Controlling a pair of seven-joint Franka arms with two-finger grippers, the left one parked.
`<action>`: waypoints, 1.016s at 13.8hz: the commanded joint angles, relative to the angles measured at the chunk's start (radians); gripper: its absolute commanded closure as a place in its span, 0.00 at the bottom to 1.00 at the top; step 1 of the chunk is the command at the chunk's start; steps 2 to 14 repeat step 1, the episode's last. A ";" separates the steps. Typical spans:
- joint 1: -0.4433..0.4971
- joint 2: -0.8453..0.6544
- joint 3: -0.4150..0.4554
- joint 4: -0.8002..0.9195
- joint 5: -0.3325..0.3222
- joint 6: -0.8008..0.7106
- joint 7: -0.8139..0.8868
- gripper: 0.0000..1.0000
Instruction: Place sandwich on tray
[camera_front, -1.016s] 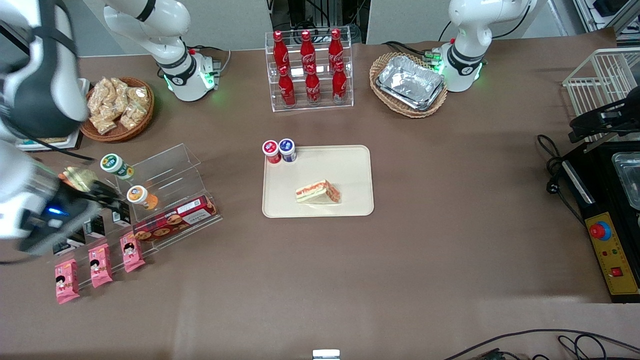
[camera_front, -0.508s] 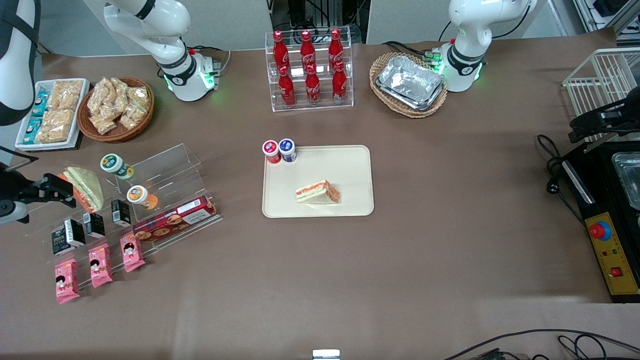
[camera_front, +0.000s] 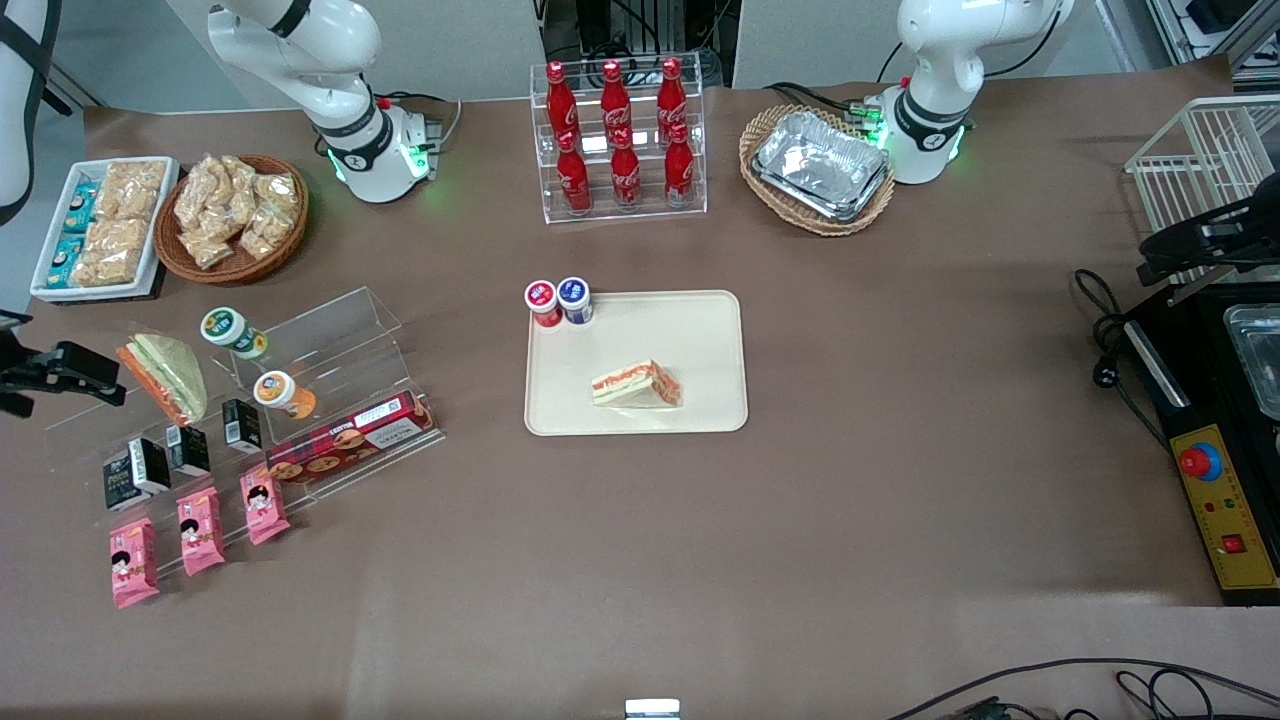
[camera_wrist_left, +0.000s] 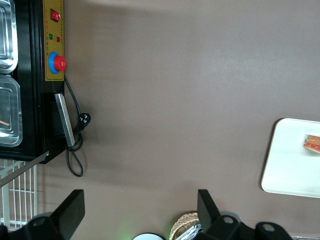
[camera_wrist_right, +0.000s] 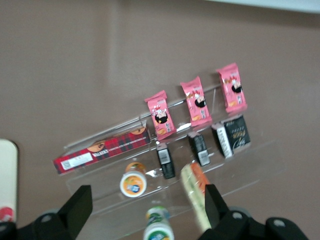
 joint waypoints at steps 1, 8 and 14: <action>0.006 -0.007 0.025 0.021 0.017 -0.037 0.147 0.00; 0.006 -0.007 0.025 0.021 0.017 -0.037 0.147 0.00; 0.006 -0.007 0.025 0.021 0.017 -0.037 0.147 0.00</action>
